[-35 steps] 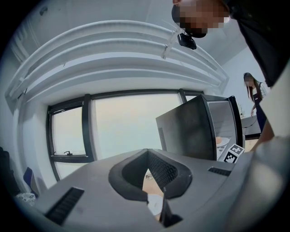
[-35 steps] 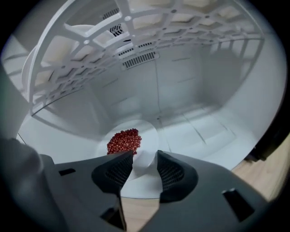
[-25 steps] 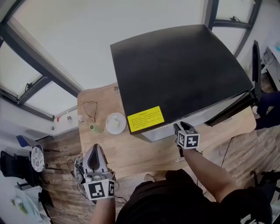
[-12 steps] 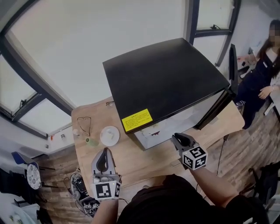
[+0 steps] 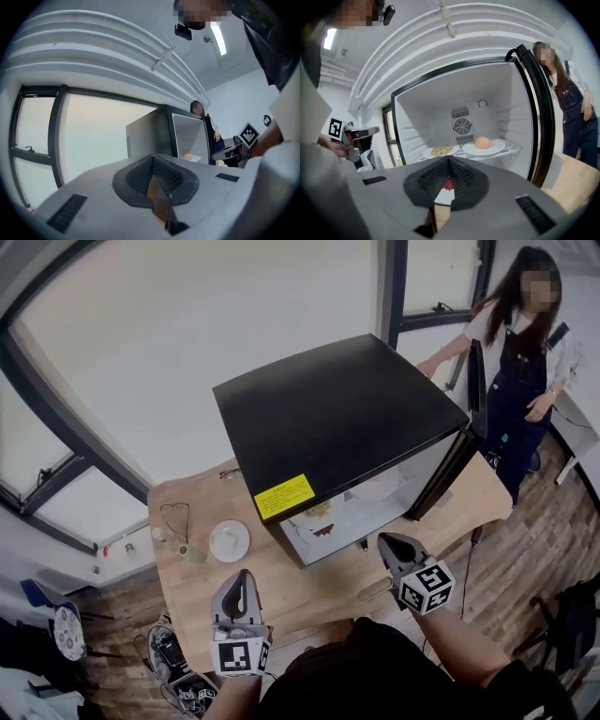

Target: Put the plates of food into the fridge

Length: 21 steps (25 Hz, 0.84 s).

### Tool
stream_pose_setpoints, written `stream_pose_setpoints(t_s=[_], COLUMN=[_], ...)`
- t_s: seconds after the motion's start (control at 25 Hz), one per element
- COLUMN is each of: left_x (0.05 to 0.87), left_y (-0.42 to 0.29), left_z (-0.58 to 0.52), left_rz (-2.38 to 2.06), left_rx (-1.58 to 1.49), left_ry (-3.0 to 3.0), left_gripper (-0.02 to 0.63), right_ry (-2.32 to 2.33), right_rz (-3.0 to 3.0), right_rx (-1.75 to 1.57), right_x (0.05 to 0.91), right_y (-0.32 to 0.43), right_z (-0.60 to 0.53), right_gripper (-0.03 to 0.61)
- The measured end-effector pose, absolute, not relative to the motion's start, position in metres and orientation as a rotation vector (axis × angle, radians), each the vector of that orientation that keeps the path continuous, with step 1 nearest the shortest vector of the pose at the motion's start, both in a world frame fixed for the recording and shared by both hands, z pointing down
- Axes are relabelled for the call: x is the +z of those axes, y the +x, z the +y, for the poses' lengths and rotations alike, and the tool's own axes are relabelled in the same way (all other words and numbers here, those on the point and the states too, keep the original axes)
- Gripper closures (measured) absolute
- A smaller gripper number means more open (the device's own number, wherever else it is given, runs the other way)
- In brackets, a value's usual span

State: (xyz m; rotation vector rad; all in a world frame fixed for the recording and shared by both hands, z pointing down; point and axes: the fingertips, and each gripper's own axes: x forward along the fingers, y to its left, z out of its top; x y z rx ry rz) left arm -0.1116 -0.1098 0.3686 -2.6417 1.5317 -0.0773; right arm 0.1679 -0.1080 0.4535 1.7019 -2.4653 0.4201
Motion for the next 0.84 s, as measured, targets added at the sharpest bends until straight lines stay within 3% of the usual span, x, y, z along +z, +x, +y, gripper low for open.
stream_pose_setpoints(t_s=[0.84], left_x=[0.354], left_y=[-0.148], left_z=[-0.103], left_rz=[1.598], left_rx=[-0.002], left_ry=[-2.600], left_gripper=[0.611], right_ry=[1.719], right_rz=[-2.481], right_rx=[0.336], right_x=[0.429], right_y=[0.141], right_z=[-0.104], right_gripper=[0.557])
